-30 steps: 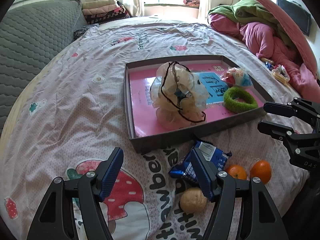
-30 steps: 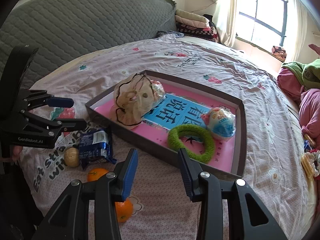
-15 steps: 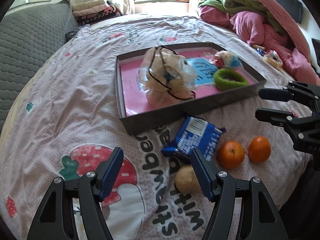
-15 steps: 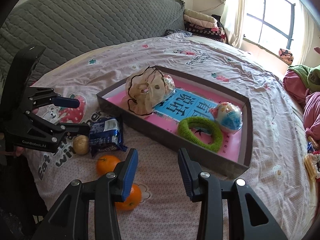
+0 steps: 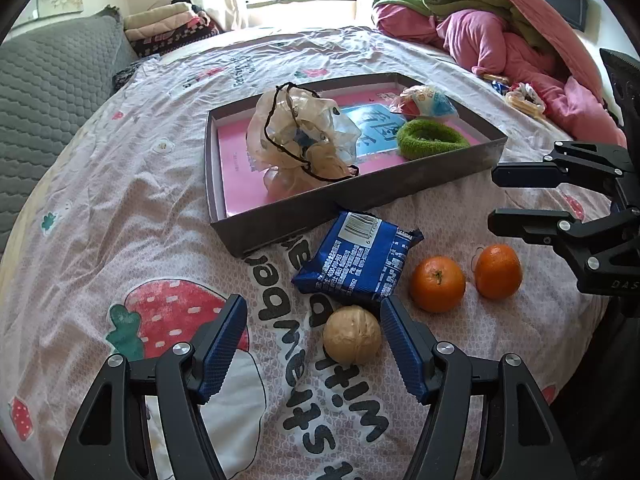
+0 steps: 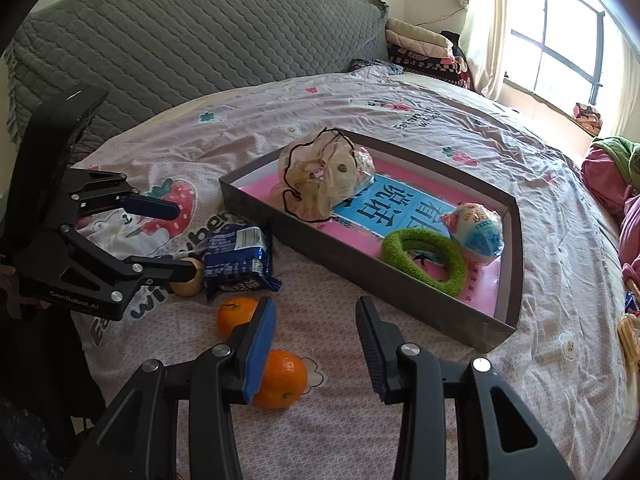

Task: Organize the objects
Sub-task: 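Move the left tool to the walnut while the right tool approaches an orange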

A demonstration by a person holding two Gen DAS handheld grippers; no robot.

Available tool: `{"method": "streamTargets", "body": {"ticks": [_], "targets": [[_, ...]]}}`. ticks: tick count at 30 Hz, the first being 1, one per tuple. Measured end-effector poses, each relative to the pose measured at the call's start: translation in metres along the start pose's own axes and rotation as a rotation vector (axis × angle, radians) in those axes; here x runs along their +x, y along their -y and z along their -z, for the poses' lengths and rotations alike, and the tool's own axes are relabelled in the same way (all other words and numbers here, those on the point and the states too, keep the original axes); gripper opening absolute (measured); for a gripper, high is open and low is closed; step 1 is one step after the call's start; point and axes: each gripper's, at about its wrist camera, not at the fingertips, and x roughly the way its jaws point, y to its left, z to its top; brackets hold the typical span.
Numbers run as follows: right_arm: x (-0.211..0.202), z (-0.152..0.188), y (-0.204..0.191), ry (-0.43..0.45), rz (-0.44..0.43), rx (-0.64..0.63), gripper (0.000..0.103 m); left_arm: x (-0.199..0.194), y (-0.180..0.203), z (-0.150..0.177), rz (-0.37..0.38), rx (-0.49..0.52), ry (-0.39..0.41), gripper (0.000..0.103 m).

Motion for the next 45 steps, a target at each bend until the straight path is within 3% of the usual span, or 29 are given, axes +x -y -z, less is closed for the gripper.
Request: {"method": "streamTargets", "body": {"ticks": [24,45], "targets": [[0.000,0.011,-0.014,-0.042,-0.057,-0.057,0.042,0.007,0.008,0.006,0.035,0.014,-0.043,0.071],[0.016,0.021,-0.025,-0.124,-0.050,-0.120,0.042,0.022,0.009,0.006,0.046,-0.004,-0.093,0.071]]}}
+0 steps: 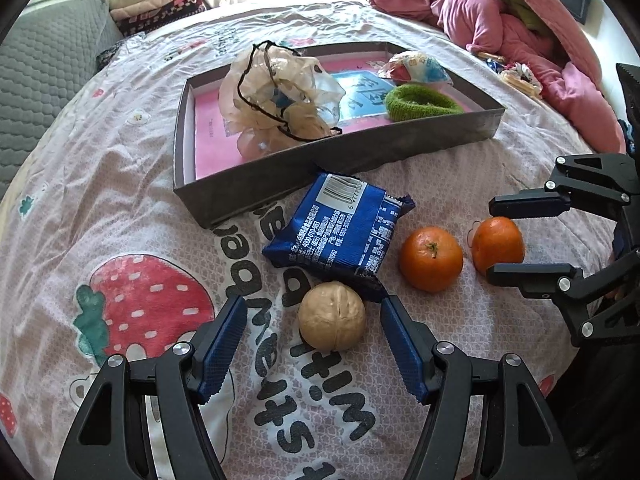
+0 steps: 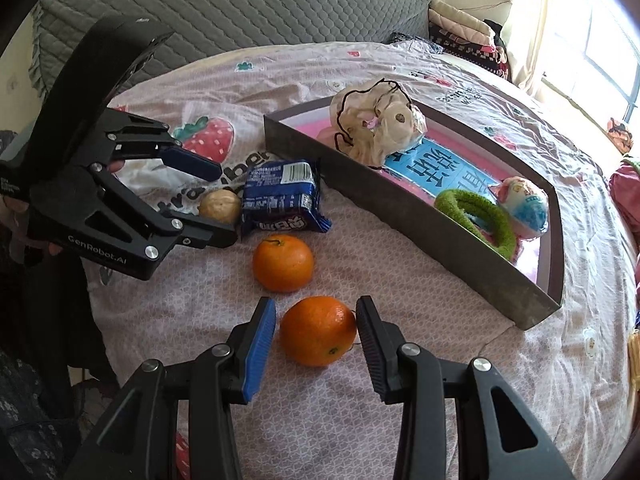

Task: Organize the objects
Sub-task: 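Move the left tool to the walnut while the right tool approaches an orange, then close the left tool on the walnut while the right tool grips the orange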

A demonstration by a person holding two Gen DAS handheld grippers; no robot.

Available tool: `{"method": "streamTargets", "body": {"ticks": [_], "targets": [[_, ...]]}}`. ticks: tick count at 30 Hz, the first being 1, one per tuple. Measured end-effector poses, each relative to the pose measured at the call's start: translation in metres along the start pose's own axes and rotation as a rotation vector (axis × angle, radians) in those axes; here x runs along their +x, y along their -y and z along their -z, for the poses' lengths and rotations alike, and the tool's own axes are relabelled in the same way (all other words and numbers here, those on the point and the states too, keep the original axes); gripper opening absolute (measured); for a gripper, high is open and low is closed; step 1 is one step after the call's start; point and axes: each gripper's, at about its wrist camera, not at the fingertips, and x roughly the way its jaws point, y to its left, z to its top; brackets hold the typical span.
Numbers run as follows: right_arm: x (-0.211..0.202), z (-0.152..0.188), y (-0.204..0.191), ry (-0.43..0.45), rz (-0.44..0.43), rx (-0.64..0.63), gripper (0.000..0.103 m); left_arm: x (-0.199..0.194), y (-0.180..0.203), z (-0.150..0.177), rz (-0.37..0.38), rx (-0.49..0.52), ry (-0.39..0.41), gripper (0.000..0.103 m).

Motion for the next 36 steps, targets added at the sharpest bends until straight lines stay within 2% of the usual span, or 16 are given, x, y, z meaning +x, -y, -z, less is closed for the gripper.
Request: {"method": "streamTargets", "body": {"ticks": [18,29,36], "targets": [[0.016,0.006,0.002,-0.034,0.002,0.005,0.042,0.006,0.001,-0.003,0.020,-0.027,-0.013,0.071],[0.020,0.006,0.008,-0.046,-0.033,0.040,0.041,0.008,0.000,-0.004,0.042,-0.044,-0.016,0.071],[0.021,0.008,0.013,-0.045,-0.059,0.080,0.040,0.009,0.004,-0.004,0.056,-0.039,-0.019,0.059]]}}
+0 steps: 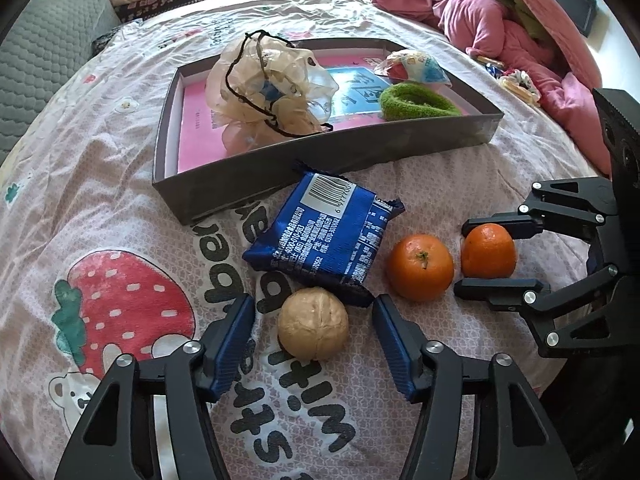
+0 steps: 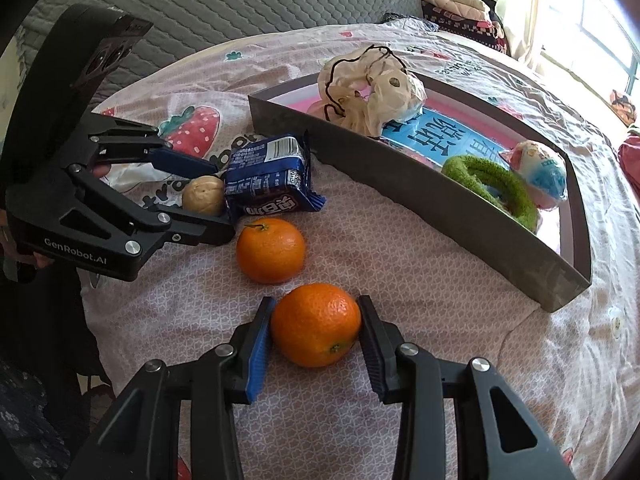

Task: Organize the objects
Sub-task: 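Close the left tool on the walnut while the right tool grips the orange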

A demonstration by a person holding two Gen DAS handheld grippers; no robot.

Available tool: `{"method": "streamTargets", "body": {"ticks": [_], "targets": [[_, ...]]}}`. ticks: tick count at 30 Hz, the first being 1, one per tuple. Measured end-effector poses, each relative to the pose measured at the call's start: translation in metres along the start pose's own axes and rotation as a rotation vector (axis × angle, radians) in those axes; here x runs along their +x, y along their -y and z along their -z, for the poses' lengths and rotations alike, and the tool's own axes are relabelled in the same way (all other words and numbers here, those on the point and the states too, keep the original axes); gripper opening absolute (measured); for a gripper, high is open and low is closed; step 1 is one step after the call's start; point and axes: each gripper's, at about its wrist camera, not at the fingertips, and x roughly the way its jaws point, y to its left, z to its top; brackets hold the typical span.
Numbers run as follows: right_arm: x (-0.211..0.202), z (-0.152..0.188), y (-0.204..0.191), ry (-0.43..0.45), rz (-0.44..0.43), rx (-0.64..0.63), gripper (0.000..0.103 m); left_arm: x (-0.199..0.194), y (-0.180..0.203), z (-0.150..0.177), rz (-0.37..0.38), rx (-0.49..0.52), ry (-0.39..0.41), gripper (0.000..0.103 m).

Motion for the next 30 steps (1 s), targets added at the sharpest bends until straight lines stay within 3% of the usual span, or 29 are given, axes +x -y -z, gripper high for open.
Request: {"method": "streamTargets", "body": {"ticks": [4,9,22,30], "targets": [[0.000,0.000,0.002,0.000,-0.012,0.018,0.040,-0.001,0.000,0.000,0.016,-0.001,-0.004,0.051],[0.000,0.000,0.006,-0.001,-0.029,0.044,0.040,-0.004,-0.001,0.001,0.048,-0.004,-0.010,0.033],[0.000,0.000,0.007,-0.008,-0.040,0.063,0.040,-0.010,0.003,0.003,0.095,-0.005,-0.019,0.033],[-0.002,0.001,0.007,-0.008,-0.044,0.057,0.040,-0.022,0.014,-0.003,0.111,0.016,0.017,0.033]]}}
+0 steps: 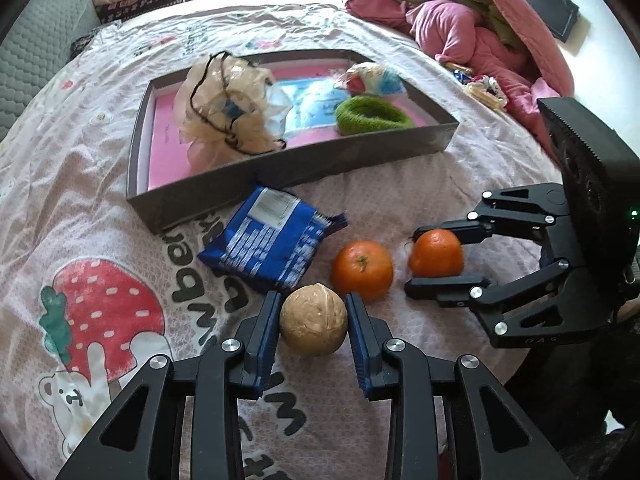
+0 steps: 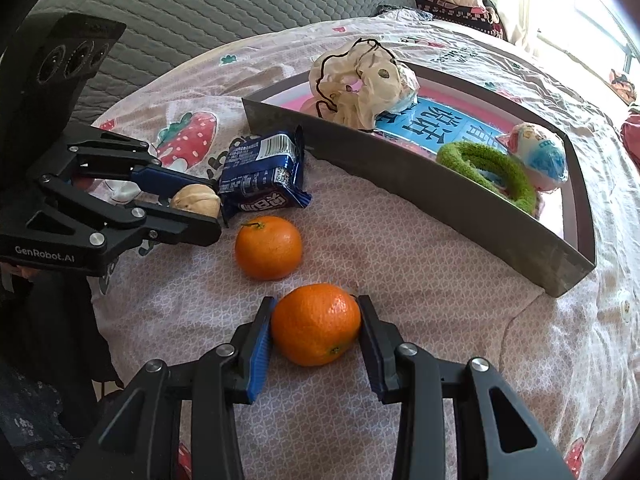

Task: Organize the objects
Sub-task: 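Lift the walnut with the left tool while the right lifts the orange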

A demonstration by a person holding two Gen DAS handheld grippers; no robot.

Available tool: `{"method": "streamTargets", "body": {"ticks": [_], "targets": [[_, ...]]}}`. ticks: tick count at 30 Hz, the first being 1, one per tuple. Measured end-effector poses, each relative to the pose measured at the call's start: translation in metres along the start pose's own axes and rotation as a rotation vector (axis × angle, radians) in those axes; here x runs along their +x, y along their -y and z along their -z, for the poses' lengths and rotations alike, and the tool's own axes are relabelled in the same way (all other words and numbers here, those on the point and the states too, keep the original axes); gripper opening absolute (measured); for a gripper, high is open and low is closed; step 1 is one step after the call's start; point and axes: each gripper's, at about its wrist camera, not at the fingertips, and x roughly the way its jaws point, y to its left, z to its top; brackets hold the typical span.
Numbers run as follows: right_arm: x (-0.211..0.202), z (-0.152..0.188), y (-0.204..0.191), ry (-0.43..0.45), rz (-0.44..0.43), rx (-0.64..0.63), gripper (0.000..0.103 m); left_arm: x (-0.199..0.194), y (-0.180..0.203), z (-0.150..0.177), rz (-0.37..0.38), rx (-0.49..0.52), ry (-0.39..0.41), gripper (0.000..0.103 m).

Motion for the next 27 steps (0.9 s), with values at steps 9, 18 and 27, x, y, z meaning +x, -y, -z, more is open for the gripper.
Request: {"method": "streamTargets", "body": {"ticks": [9,18,27], "targets": [[-0.010,-0.003,0.008,0.029,-0.008,0.036,0.040,-0.004,0.018,-0.014,0.008,0.029,0.031,0.033],[-0.016,-0.005,0.015,0.052,-0.008,0.059,0.040,-0.007,0.027,-0.023,0.015,0.039,0.053,0.033],[-0.031,-0.013,0.025,0.116,0.010,0.098,0.040,-0.015,0.030,-0.039,0.000,0.028,0.113,0.033]]}}
